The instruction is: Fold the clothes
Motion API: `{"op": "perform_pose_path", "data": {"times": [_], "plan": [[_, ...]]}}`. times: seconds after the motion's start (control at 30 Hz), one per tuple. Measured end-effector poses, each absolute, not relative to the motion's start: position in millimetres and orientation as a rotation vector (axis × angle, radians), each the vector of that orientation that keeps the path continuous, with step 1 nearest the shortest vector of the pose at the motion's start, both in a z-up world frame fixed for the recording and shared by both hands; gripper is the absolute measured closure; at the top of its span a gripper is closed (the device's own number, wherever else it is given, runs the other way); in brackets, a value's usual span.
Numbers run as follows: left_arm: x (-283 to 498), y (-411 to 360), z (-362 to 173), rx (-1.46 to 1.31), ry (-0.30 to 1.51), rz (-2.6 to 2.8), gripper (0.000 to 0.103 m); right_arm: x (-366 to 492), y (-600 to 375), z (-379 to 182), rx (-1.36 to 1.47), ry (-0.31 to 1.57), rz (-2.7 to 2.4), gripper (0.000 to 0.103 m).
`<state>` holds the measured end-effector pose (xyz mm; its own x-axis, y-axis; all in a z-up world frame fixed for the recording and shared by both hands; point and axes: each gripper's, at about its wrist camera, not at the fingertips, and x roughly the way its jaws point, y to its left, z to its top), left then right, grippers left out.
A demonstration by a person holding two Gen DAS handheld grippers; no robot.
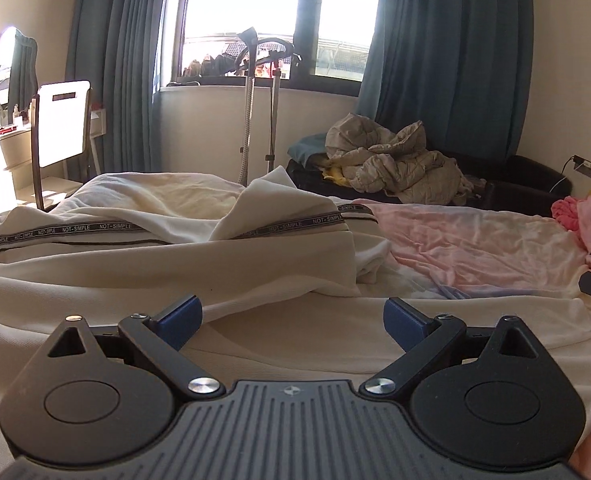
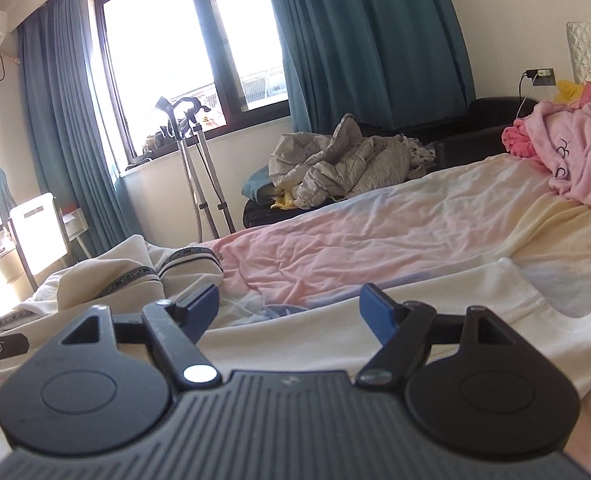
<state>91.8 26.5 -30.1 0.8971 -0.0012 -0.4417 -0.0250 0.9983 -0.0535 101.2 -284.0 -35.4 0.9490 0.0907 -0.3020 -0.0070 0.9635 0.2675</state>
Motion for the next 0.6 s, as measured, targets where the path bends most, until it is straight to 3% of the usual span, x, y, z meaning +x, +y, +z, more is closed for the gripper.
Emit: {"op": "perform_pose_path", "data": {"times": [0.6], "plan": [[92, 32, -48, -0.035, 0.478, 0.075, 0.005, 113, -244, -64, 0.14, 0.335, 0.096, 0.025]]}}
